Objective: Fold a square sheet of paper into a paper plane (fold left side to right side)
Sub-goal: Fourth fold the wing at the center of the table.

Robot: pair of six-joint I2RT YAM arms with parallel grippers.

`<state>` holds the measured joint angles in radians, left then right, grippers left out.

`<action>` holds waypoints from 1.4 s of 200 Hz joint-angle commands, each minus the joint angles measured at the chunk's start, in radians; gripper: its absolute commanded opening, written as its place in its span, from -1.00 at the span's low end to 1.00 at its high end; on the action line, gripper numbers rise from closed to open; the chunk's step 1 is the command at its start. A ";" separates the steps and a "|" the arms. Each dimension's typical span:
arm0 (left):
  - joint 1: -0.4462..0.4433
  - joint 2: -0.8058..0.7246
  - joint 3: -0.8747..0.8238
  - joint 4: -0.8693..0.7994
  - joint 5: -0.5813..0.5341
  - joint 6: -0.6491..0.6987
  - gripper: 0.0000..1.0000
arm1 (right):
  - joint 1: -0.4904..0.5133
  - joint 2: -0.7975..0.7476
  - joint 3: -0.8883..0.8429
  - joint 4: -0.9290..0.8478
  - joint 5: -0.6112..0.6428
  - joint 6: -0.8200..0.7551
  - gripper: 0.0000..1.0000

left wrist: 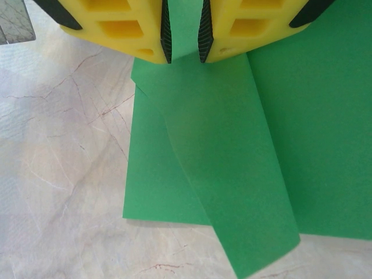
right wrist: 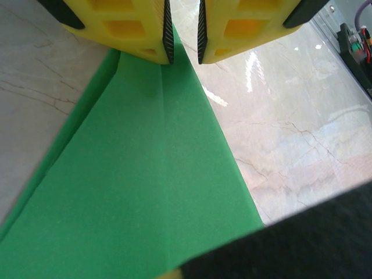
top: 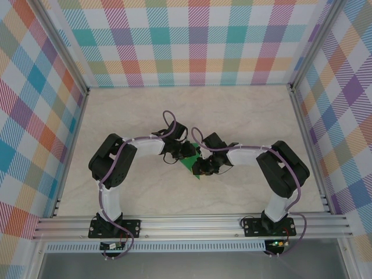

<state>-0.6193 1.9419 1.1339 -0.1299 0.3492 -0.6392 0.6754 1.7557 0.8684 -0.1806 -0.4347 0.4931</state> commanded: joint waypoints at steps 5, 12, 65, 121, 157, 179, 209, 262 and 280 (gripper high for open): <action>-0.008 0.024 -0.022 -0.071 -0.049 -0.002 -0.53 | 0.010 0.001 -0.042 -0.085 0.033 -0.019 -0.58; -0.008 0.026 -0.021 -0.071 -0.050 -0.003 -0.53 | 0.010 -0.004 -0.048 -0.086 0.035 -0.020 -0.59; -0.008 0.031 -0.013 -0.078 -0.053 -0.004 -0.53 | 0.018 -0.053 -0.097 -0.088 0.015 -0.025 -0.74; -0.008 0.038 -0.010 -0.082 -0.052 -0.002 -0.53 | 0.035 -0.083 -0.131 -0.136 0.026 -0.044 -0.74; -0.008 0.037 -0.010 -0.082 -0.052 -0.001 -0.53 | 0.036 -0.117 -0.162 -0.156 0.034 -0.046 -0.73; -0.008 0.037 -0.010 -0.083 -0.052 0.000 -0.54 | 0.038 -0.126 -0.173 -0.174 0.037 -0.051 -0.73; -0.008 0.031 -0.013 -0.080 -0.051 -0.003 -0.53 | 0.036 -0.203 -0.185 -0.178 0.048 -0.046 -0.71; -0.011 0.013 -0.017 -0.076 -0.047 -0.007 -0.53 | 0.035 -0.351 -0.139 -0.089 0.052 -0.004 -0.64; -0.012 0.011 -0.019 -0.075 -0.049 -0.007 -0.53 | 0.035 -0.290 -0.117 -0.002 0.038 0.029 -0.68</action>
<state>-0.6289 1.9419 1.1347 -0.1390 0.3553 -0.6395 0.7033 1.4078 0.7147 -0.2882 -0.3779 0.4751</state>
